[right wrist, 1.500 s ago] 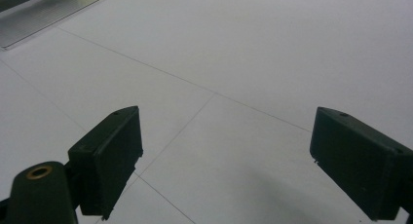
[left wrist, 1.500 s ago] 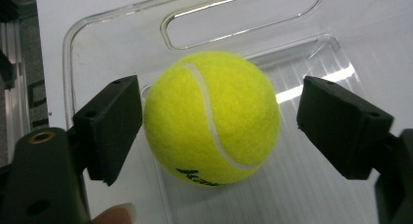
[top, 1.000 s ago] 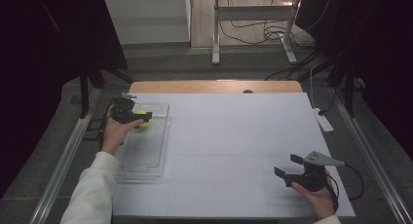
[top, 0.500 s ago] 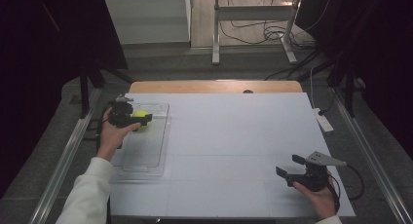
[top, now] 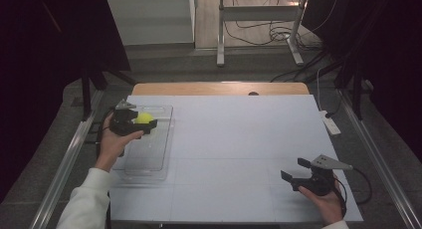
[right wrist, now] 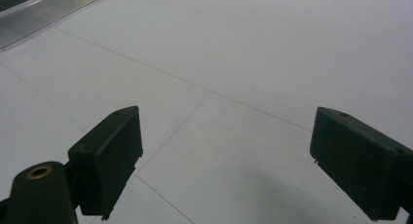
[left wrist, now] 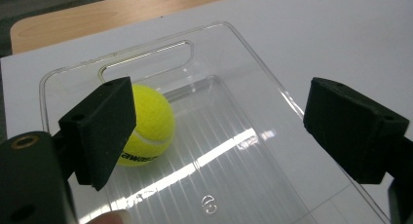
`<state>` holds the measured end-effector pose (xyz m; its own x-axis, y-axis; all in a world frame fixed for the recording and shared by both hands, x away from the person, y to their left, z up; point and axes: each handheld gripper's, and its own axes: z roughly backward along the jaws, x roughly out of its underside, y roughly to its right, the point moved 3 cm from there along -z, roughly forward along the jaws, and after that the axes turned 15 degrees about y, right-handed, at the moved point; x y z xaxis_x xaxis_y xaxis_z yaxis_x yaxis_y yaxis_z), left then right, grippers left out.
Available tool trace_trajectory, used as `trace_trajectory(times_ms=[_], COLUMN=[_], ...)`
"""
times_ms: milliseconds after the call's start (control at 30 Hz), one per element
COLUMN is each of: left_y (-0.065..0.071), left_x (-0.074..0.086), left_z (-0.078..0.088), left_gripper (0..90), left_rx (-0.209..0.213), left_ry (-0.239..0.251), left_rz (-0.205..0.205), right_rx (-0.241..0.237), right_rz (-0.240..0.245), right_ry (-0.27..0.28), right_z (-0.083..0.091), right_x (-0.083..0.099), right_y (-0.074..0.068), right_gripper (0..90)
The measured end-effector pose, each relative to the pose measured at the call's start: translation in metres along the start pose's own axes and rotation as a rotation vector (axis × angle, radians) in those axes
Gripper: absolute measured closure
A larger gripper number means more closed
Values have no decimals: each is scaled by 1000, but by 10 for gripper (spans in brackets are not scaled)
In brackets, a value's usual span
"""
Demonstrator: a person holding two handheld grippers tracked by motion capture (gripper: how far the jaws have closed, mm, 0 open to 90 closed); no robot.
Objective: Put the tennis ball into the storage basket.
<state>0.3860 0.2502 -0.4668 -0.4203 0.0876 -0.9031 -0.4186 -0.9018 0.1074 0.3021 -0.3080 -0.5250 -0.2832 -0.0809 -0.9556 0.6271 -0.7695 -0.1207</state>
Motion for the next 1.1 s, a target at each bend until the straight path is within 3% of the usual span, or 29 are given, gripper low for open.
trace_trajectory(times_ms=[533,1100], left_y=[15,50], left_x=[3,24], left_z=[22,45], left_gripper=[133,135], left_rx=[40,114], left_ry=[60,98], left_rz=[-1,-12], right_rx=[-1,-4], right_rz=[4,8], right_ry=[-3,-3], right_z=[-2,-2], right_x=[-1,-1], right_y=[-2,-2], right_gripper=[118,118])
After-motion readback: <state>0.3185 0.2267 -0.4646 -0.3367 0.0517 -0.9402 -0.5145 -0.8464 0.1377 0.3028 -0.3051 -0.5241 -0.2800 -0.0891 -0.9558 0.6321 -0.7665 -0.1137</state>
